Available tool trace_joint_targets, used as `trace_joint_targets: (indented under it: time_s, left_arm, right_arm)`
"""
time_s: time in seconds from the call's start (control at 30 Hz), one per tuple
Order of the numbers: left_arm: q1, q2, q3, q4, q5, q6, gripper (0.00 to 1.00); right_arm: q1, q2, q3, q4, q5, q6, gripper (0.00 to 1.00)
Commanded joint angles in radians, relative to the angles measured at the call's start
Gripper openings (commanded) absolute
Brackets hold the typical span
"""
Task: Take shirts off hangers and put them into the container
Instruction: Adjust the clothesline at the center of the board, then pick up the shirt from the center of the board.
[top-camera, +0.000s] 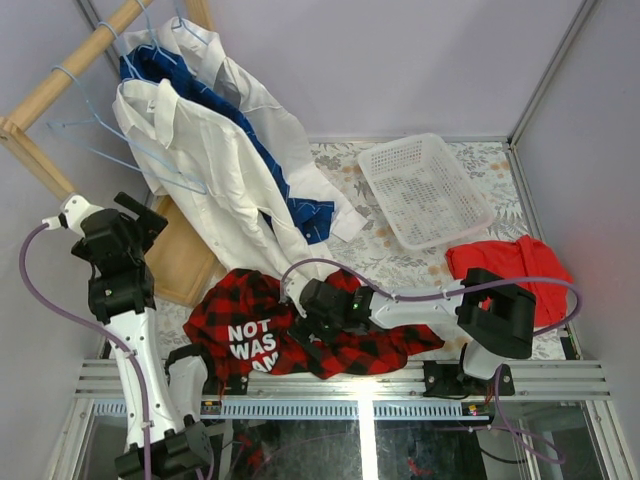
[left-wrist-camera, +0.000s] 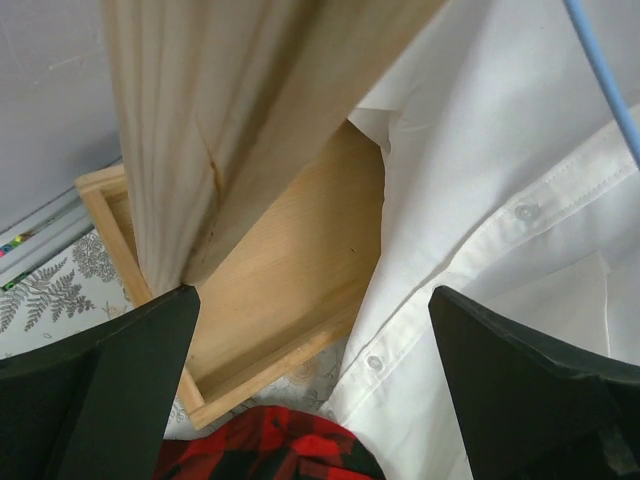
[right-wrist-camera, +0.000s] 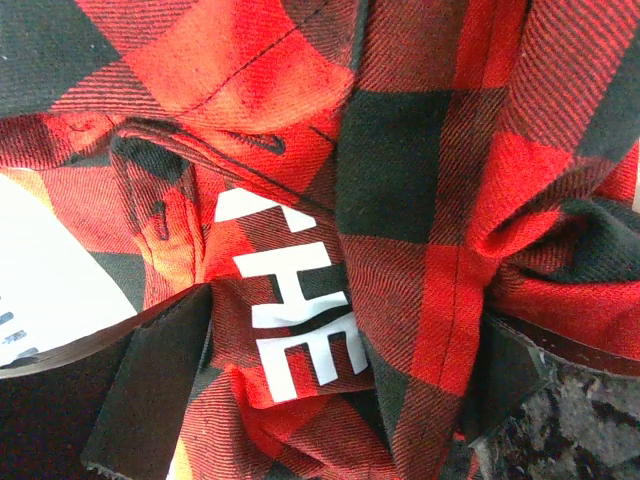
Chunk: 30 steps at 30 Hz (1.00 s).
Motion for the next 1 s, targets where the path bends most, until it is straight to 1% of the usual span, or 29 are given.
trace_joint_targets:
  time_s: [0.0, 0.07, 0.23, 0.37, 0.47, 0.57, 0.67, 0.73, 0.77, 0.83, 0.87, 0.93, 0.97]
  left_arm:
    - [0.006, -0.015, 0.033, 0.037, -0.042, 0.045, 1.00]
    - [0.006, -0.043, 0.030, 0.043, 0.069, 0.044, 1.00]
    - [0.006, -0.172, -0.021, 0.057, 0.240, -0.006, 1.00]
    - [0.006, -0.266, -0.050, 0.075, 0.314, -0.009, 1.00]
    - [0.005, -0.330, -0.060, 0.082, 0.333, -0.044, 1.00]
    - [0.004, -0.329, -0.061, 0.074, 0.433, -0.104, 1.00]
    - [0.004, -0.323, -0.086, 0.092, 0.535, -0.131, 1.00]
    - [-0.003, -0.337, -0.106, 0.094, 0.538, -0.132, 1.00]
    - [-0.013, -0.340, -0.118, 0.092, 0.522, -0.126, 1.00]
    - [-0.025, -0.345, -0.128, 0.074, 0.499, -0.106, 1.00]
    - [-0.029, -0.346, -0.128, 0.060, 0.487, -0.095, 1.00]
    - [-0.045, -0.356, -0.131, 0.045, 0.444, -0.084, 1.00]
    - [-0.051, -0.362, -0.132, 0.040, 0.425, -0.082, 1.00]
  right_arm:
    - [0.014, -0.020, -0.051, 0.067, 0.012, 0.061, 0.99]
    - [0.015, -0.045, -0.066, 0.088, 0.013, 0.066, 0.99]
    - [0.014, -0.030, -0.050, 0.095, -0.011, 0.042, 0.99]
    - [0.016, -0.016, -0.034, 0.099, -0.039, 0.035, 0.99]
    - [0.018, 0.022, -0.035, 0.102, -0.049, 0.034, 0.99]
    - [0.028, 0.081, -0.011, 0.061, -0.031, 0.035, 0.99]
    - [0.062, 0.125, 0.010, 0.028, 0.052, 0.059, 0.99]
    - [0.086, 0.151, 0.010, 0.038, 0.093, 0.083, 1.00]
    - [0.095, 0.167, 0.011, 0.040, 0.137, 0.108, 0.94]
    - [0.109, 0.179, 0.019, 0.016, 0.209, 0.153, 0.65]
    - [0.126, 0.169, 0.009, 0.011, 0.256, 0.170, 0.54]
    - [0.160, 0.118, -0.025, 0.028, 0.331, 0.171, 0.46]
    - [0.180, 0.078, -0.040, 0.032, 0.361, 0.164, 0.38]
